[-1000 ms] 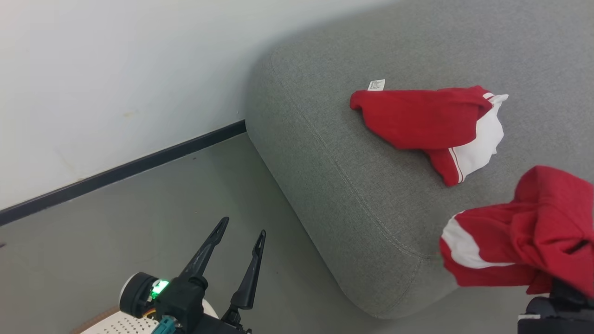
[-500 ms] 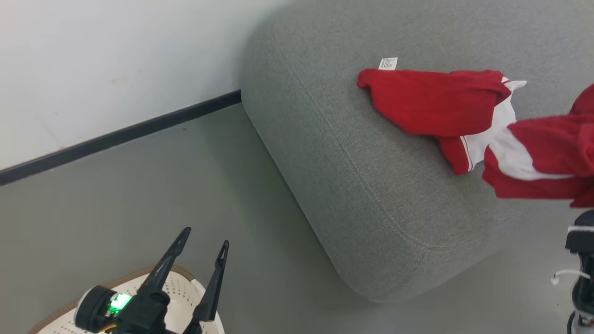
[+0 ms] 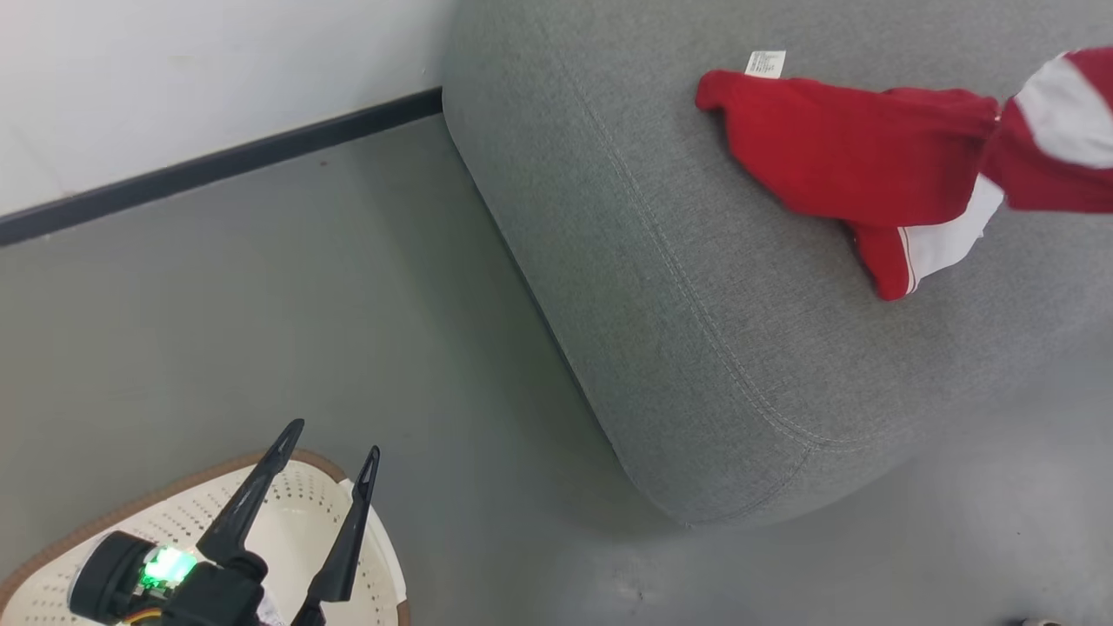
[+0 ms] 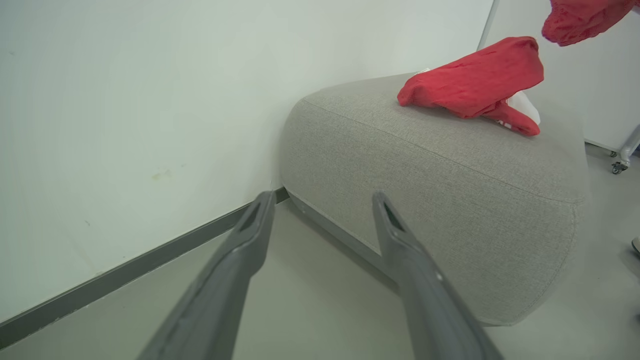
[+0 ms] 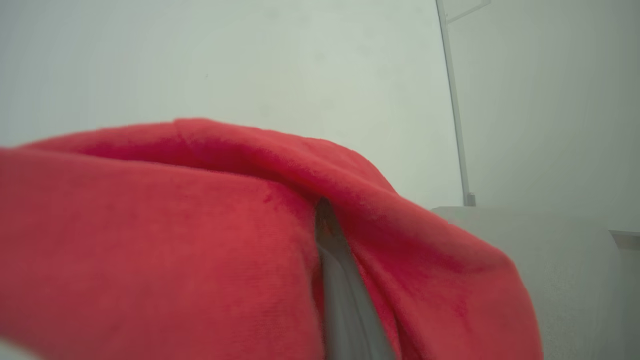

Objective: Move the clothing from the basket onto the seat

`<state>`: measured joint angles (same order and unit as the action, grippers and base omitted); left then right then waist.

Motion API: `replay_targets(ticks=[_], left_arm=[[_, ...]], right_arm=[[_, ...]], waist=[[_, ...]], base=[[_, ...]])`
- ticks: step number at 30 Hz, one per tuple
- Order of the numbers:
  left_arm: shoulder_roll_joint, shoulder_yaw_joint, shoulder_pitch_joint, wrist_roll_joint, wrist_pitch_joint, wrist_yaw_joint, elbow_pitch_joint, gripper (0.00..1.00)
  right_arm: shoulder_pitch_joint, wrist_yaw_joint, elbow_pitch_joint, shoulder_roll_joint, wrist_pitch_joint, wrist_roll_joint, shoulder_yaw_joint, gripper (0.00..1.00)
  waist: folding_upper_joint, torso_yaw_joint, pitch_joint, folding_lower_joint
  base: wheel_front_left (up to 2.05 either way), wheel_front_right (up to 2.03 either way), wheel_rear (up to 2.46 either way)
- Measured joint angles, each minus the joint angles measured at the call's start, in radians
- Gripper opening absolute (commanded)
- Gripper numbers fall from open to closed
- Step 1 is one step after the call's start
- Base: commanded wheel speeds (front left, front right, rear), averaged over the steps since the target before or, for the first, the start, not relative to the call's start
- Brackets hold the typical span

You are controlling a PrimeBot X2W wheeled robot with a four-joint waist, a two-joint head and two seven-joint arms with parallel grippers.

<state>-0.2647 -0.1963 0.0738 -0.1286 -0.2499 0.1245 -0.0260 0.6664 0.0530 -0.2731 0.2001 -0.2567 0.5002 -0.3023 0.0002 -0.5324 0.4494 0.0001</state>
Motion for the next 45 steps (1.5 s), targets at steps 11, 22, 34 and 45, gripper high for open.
replay_targets(ticks=[11, 22, 34, 45], left_arm=[[-0.04, 0.0, 0.001, 0.001, 0.0, 0.0, -0.031, 1.0], [-0.062, 0.0, 0.008, 0.001, 0.0, 0.0, -0.045, 1.0], [-0.108, -0.029, 0.026, 0.001, -0.003, 0.0, -0.083, 1.0], [-0.132, -0.071, 0.026, 0.001, -0.003, 0.0, -0.126, 1.0]], right_arm=[[0.194, -0.001, -0.126, 0.066, 0.0, 0.002, -0.03, 0.0], [0.312, -0.017, -0.349, 0.105, 0.0, -0.039, -0.011, 0.0], [0.397, -0.037, -0.561, 0.119, 0.0, -0.088, 0.038, 0.0], [0.432, -0.033, -0.671, 0.119, 0.0, -0.134, 0.089, 0.0]], waist=[[0.0, 0.015, 0.072, 0.0], [-0.0001, 0.063, 0.13, 0.0], [0.0, 0.103, 0.188, 0.0], [-0.0001, 0.105, 0.196, -0.0002]], base=[[0.0, 0.0, 0.0], [0.0, 0.0, 0.0], [0.0, 0.0, 0.0], [0.0, 0.0, 0.0]])
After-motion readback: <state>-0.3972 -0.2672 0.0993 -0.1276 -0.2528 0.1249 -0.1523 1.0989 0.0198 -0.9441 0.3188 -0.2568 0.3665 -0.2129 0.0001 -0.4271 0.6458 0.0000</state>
